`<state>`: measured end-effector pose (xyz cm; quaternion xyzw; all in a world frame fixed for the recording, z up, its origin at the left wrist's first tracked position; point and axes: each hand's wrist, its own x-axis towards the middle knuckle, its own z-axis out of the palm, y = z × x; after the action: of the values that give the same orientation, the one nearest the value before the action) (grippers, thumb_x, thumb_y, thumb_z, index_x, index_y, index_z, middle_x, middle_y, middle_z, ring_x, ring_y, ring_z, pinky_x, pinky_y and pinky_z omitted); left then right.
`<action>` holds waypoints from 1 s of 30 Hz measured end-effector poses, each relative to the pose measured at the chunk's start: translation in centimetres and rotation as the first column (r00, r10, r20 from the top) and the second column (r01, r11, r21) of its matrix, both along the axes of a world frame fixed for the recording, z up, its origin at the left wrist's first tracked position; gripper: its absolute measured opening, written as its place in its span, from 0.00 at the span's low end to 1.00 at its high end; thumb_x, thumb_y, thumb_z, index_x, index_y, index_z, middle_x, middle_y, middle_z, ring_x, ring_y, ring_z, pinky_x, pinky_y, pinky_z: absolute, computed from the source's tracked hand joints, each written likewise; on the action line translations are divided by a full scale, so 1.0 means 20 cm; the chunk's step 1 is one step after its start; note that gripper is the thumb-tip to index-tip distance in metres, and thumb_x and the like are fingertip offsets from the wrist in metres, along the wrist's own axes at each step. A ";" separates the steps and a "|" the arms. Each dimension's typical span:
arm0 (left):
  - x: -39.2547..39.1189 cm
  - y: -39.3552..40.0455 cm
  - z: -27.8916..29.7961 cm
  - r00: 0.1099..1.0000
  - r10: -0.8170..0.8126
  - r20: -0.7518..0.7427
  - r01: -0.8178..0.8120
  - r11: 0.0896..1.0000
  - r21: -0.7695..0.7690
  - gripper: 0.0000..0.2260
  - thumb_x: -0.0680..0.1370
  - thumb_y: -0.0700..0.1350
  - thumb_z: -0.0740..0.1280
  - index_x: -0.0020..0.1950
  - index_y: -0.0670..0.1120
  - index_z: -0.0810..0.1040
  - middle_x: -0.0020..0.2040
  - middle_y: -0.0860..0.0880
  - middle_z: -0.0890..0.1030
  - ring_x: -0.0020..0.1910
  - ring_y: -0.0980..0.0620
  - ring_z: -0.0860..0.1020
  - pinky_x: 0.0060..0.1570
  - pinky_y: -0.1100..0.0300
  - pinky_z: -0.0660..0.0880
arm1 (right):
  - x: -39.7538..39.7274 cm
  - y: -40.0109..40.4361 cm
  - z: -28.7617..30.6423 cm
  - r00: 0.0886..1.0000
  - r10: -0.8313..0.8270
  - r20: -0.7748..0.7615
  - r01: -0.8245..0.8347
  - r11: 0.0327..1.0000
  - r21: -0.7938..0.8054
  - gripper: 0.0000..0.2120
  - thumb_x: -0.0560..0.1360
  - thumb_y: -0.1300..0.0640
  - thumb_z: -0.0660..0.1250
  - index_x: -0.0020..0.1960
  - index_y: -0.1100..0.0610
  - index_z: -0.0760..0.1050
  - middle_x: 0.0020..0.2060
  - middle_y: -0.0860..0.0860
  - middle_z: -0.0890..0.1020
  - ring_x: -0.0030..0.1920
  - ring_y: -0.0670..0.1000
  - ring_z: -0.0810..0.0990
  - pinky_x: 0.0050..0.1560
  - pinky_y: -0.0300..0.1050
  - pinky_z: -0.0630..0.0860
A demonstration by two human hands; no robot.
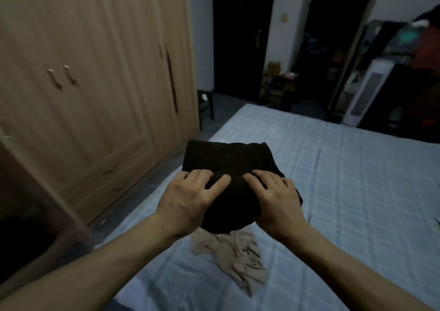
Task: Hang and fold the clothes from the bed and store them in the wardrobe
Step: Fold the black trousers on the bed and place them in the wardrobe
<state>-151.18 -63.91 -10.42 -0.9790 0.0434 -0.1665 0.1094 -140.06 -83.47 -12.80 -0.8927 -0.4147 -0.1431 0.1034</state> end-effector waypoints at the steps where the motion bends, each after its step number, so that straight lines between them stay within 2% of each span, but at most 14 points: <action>1: -0.07 0.05 0.03 1.000 0.029 0.009 -0.029 1.000 0.002 0.26 0.73 0.51 0.66 0.70 0.49 0.69 0.53 0.42 0.79 0.47 0.44 0.80 0.41 0.51 0.76 | -0.04 0.07 0.03 0.999 0.031 0.012 -0.031 1.000 0.000 0.35 0.65 0.46 0.76 0.69 0.50 0.70 0.65 0.54 0.76 0.65 0.57 0.76 0.58 0.57 0.74; 6: -0.44 0.36 0.12 0.981 0.190 0.049 -0.190 0.982 -0.004 0.30 0.69 0.48 0.73 0.70 0.48 0.69 0.53 0.41 0.80 0.49 0.43 0.80 0.42 0.49 0.78 | -0.25 0.48 0.15 0.980 0.191 0.061 -0.189 0.981 -0.030 0.39 0.62 0.45 0.78 0.70 0.50 0.69 0.66 0.53 0.76 0.65 0.57 0.75 0.59 0.57 0.74; 9: -0.70 0.57 0.15 0.958 0.284 0.041 -0.285 0.959 0.005 0.36 0.65 0.52 0.79 0.70 0.48 0.68 0.54 0.41 0.80 0.49 0.44 0.81 0.44 0.50 0.79 | -0.44 0.77 0.19 0.958 0.275 0.083 -0.274 0.961 -0.025 0.39 0.62 0.47 0.79 0.69 0.50 0.69 0.65 0.54 0.77 0.65 0.58 0.76 0.59 0.57 0.74; 13: -1.08 0.86 0.16 0.909 0.415 0.032 -0.416 0.909 0.014 0.40 0.63 0.54 0.80 0.71 0.49 0.68 0.56 0.42 0.80 0.53 0.44 0.80 0.48 0.49 0.79 | -0.73 1.15 0.22 0.916 0.381 0.124 -0.377 0.924 -0.057 0.40 0.62 0.45 0.78 0.70 0.49 0.67 0.67 0.53 0.76 0.66 0.58 0.75 0.61 0.59 0.73; 19: -1.69 1.27 0.11 0.791 0.612 0.030 -0.611 0.791 -0.028 0.44 0.60 0.51 0.82 0.72 0.50 0.67 0.58 0.42 0.79 0.55 0.44 0.80 0.50 0.49 0.78 | -1.23 1.76 0.25 0.828 0.538 0.161 -0.522 0.843 -0.134 0.44 0.60 0.44 0.80 0.72 0.48 0.65 0.68 0.52 0.75 0.68 0.57 0.73 0.63 0.59 0.71; 23: -2.06 1.48 0.05 0.702 0.712 0.032 -0.709 0.702 -0.063 0.46 0.57 0.47 0.82 0.72 0.50 0.67 0.57 0.42 0.79 0.54 0.43 0.80 0.49 0.48 0.78 | -1.55 2.09 0.24 0.756 0.636 0.156 -0.614 0.771 -0.168 0.44 0.59 0.44 0.80 0.71 0.48 0.67 0.66 0.53 0.76 0.66 0.57 0.74 0.61 0.59 0.72; 30: -2.46 1.77 -0.05 0.540 0.842 -0.001 -0.838 0.537 -0.097 0.47 0.54 0.48 0.82 0.70 0.50 0.68 0.56 0.44 0.81 0.51 0.43 0.82 0.48 0.50 0.79 | -1.90 2.60 0.16 0.603 0.791 0.101 -0.761 0.609 -0.223 0.43 0.56 0.44 0.80 0.69 0.49 0.70 0.64 0.52 0.78 0.63 0.57 0.77 0.56 0.57 0.75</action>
<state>-200.31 -28.54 -11.45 -0.8797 -0.4405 -0.1178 0.1348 -177.97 -31.37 -9.56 -0.6103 -0.7793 -0.1348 0.0447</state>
